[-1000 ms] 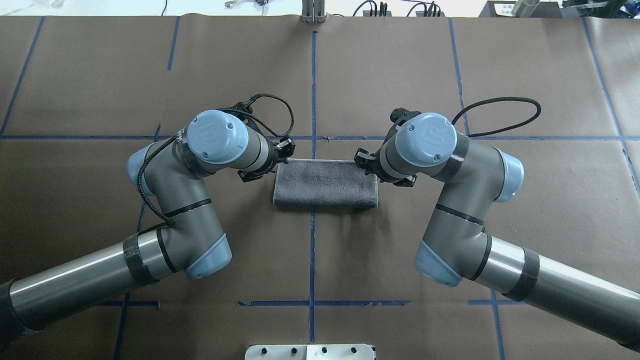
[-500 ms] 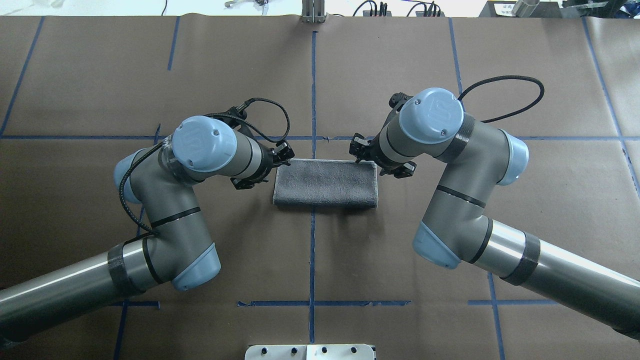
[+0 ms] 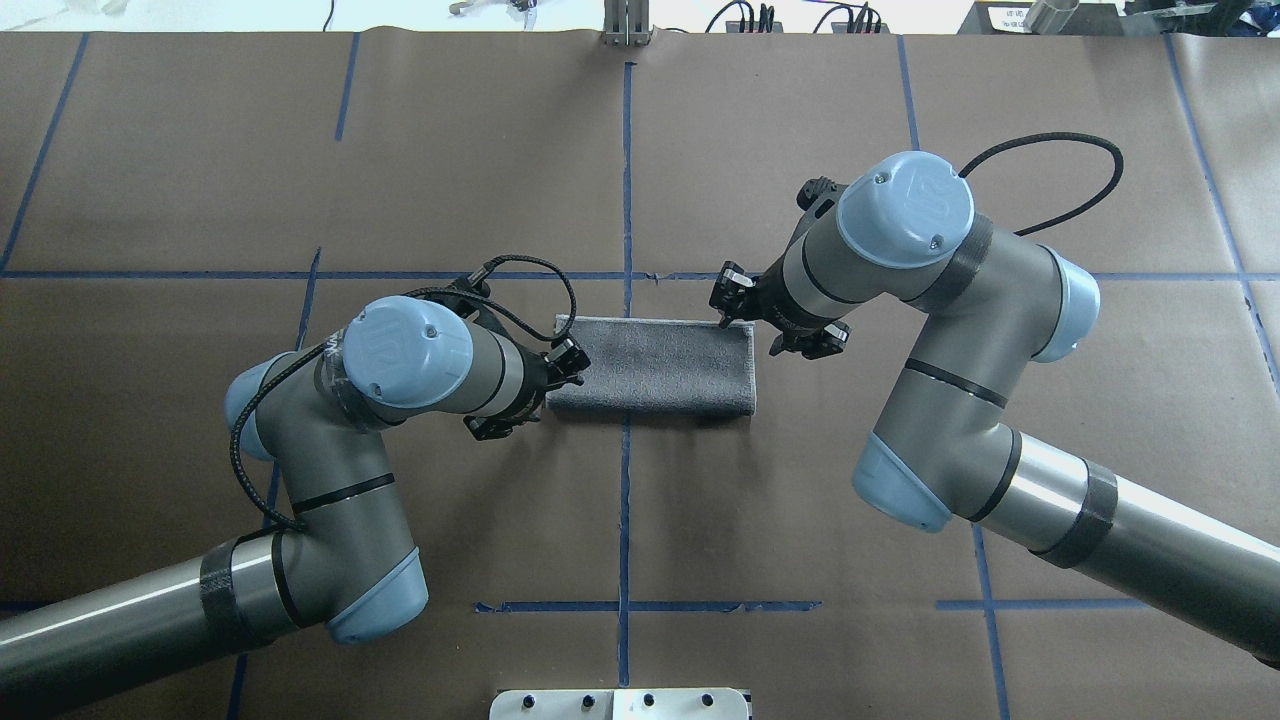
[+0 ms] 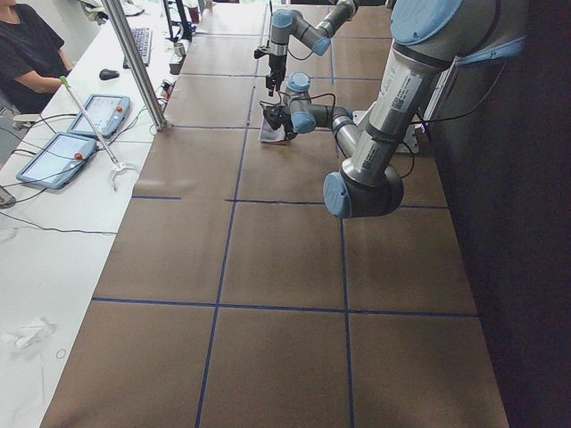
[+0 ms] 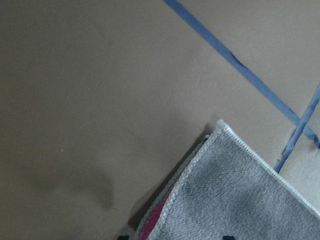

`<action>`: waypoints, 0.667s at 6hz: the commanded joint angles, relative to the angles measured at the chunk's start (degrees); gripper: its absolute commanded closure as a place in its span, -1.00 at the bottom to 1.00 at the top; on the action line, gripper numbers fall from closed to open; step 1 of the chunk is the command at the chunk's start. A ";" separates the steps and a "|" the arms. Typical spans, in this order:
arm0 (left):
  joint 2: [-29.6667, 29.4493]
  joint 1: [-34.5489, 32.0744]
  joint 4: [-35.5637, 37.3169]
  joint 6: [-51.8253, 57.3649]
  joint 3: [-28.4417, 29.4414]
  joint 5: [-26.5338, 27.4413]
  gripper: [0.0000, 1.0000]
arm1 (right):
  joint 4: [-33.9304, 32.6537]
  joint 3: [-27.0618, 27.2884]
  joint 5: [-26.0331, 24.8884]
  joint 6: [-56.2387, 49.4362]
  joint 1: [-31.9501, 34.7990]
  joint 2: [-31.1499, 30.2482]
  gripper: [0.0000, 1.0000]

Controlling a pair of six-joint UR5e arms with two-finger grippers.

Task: Fold towel twice with both arms
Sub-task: 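Grasp the folded towel's ends with the left and right grippers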

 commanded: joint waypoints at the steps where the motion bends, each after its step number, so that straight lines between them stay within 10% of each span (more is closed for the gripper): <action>1: -0.33 0.48 -0.04 0.40 1.30 0.21 -0.38 | -0.01 0.42 0.19 0.00 0.14 -0.36 -0.36; 4: -0.33 0.22 0.05 0.85 2.35 0.38 -0.28 | -0.01 0.51 0.10 0.00 0.14 -0.44 -0.38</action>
